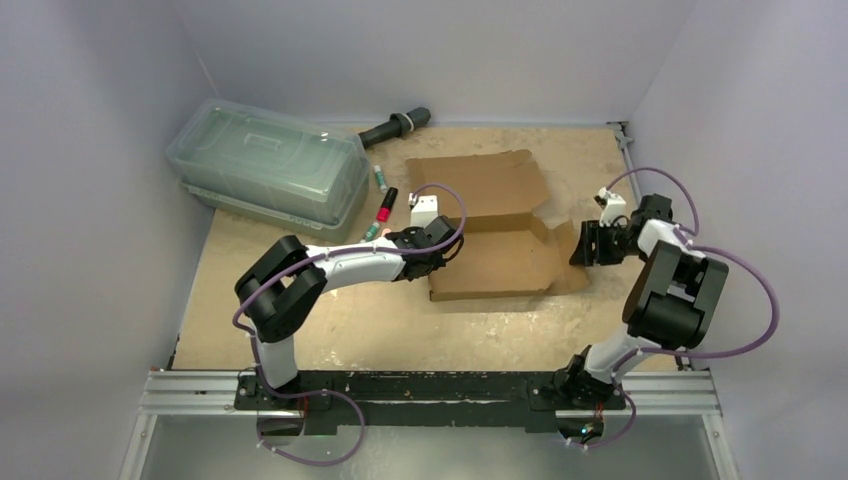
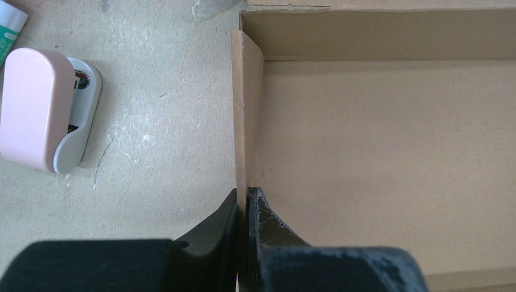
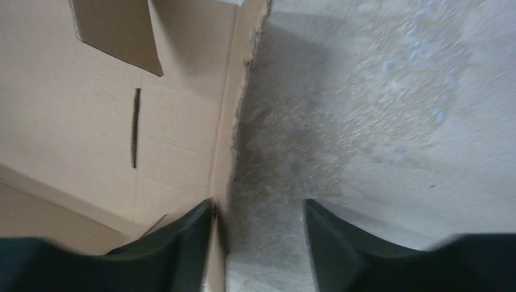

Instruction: Fold the paper box

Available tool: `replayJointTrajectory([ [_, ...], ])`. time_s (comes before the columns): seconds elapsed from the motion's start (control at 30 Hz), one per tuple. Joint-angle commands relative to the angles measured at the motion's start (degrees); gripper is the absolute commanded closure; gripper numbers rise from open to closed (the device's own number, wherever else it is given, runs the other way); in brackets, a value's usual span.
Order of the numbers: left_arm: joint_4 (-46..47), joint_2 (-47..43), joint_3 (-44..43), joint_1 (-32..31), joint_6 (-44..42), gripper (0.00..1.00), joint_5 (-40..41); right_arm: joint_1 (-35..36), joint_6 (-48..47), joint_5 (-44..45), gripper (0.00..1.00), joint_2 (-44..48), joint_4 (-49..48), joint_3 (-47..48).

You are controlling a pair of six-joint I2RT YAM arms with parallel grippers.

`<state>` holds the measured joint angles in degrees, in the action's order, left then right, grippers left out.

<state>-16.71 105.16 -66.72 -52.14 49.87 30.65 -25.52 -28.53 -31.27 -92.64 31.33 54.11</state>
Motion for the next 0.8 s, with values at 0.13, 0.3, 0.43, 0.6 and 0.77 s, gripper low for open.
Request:
replayJointTrajectory([
  [0.13,2.2,-0.65,0.28,0.41,0.42,1.0,1.19,0.83,0.09,-7.22,0.95,3.93,0.7,4.35],
  [0.3,2.3,0.59,-1.36,0.44,0.73,1.0,0.18,7.51,1.94,-2.74,1.0,8.23,-0.42,4.68],
  [0.43,2.2,0.92,-2.33,0.41,0.91,1.0,-0.14,13.91,4.51,6.52,1.0,11.37,-5.88,3.73],
  [0.6,2.03,1.34,-3.35,0.39,0.9,1.0,-0.23,19.43,4.67,12.14,1.0,12.22,-6.21,4.19],
  [0.77,2.38,1.64,-3.46,0.42,1.0,1.0,-0.5,23.57,4.78,13.16,1.0,12.39,-5.68,3.56],
])
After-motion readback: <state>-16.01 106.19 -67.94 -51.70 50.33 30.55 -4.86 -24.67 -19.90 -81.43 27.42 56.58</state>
